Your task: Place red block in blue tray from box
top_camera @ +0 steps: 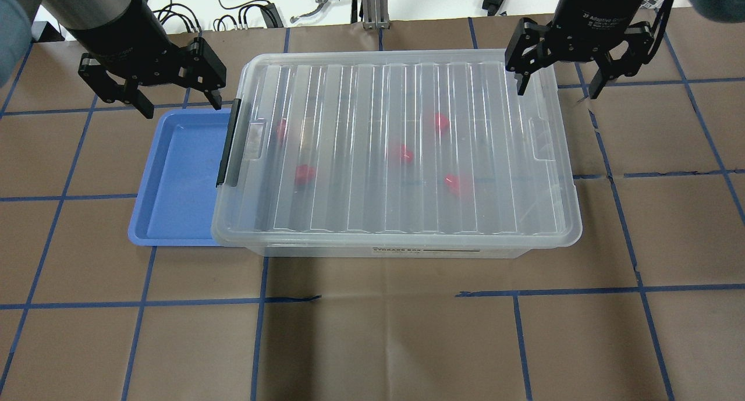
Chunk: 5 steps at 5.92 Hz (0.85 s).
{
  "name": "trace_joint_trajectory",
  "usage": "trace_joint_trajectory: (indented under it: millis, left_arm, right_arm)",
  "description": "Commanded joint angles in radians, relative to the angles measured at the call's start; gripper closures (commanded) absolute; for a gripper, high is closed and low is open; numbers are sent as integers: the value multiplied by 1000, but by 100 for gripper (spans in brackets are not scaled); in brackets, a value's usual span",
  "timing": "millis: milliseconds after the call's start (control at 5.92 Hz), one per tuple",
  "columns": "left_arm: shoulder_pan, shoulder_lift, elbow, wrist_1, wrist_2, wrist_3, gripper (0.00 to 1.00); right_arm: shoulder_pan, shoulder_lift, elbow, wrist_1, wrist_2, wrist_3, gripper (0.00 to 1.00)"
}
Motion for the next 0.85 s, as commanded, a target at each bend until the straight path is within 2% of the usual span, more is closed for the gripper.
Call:
trace_joint_trajectory:
  millis: [0, 676]
  left_arm:
    - [0, 0, 0, 0, 0, 0, 1]
    - [0, -2, 0, 0, -2, 0, 1]
  right_arm:
    - [-1, 1, 3, -2, -3, 0, 0]
    - [-4, 7, 12, -8, -9, -5, 0]
